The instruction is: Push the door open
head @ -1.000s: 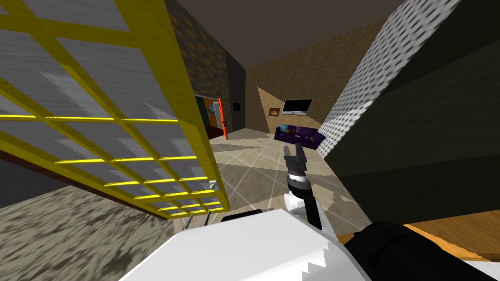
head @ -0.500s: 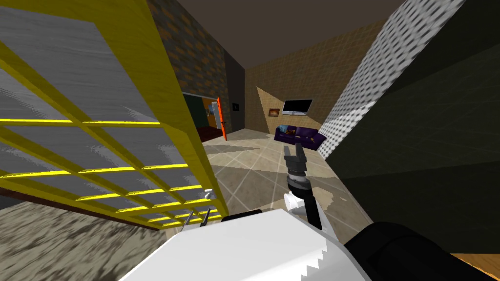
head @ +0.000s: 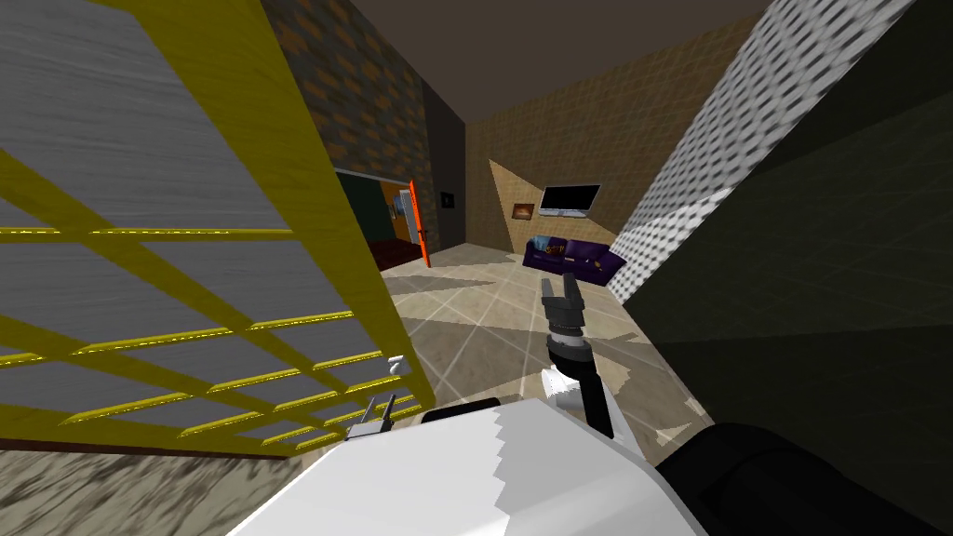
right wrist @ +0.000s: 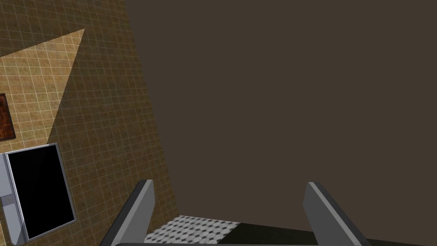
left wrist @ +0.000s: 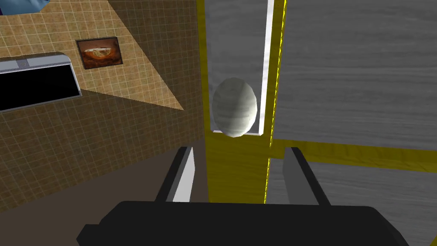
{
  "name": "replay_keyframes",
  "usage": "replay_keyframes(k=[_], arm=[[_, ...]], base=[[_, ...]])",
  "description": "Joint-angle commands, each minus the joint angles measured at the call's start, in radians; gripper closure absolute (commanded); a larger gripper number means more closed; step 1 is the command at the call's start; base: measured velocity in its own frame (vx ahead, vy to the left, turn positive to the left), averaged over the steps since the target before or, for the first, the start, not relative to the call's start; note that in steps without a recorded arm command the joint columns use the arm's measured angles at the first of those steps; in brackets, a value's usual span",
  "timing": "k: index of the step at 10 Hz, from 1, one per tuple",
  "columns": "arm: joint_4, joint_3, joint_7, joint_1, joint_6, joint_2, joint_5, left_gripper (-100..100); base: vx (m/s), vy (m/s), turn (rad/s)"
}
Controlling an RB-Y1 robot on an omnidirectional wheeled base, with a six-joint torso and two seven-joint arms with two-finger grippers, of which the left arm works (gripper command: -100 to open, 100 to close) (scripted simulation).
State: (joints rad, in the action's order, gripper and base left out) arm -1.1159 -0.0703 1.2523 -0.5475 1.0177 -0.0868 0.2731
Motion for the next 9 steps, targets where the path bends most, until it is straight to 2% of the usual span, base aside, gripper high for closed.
replay_keyframes(k=[1, 5, 6, 8, 9], arm=[[0.000, 0.000, 0.000, -0.001, 0.001, 0.000, 0.000, 100], [0.000, 0.000, 0.000, -0.001, 0.001, 0.000, 0.000, 100], [-0.003, -0.025, 0.020, -0.013, -0.001, 0.012, -0.019, -100], [-0.006, -0.049, 0.039, -0.024, -0.002, 0.041, -0.037, -100], [-0.009, -0.041, 0.031, -0.023, -0.003, 0.031, -0.031, -100]], base=[[-0.037, 0.009, -0.001], [-0.016, 0.003, -0.001], [-0.004, -0.103, 0.248], [0.024, -0.194, 0.164], [0.005, -0.096, 0.043]])
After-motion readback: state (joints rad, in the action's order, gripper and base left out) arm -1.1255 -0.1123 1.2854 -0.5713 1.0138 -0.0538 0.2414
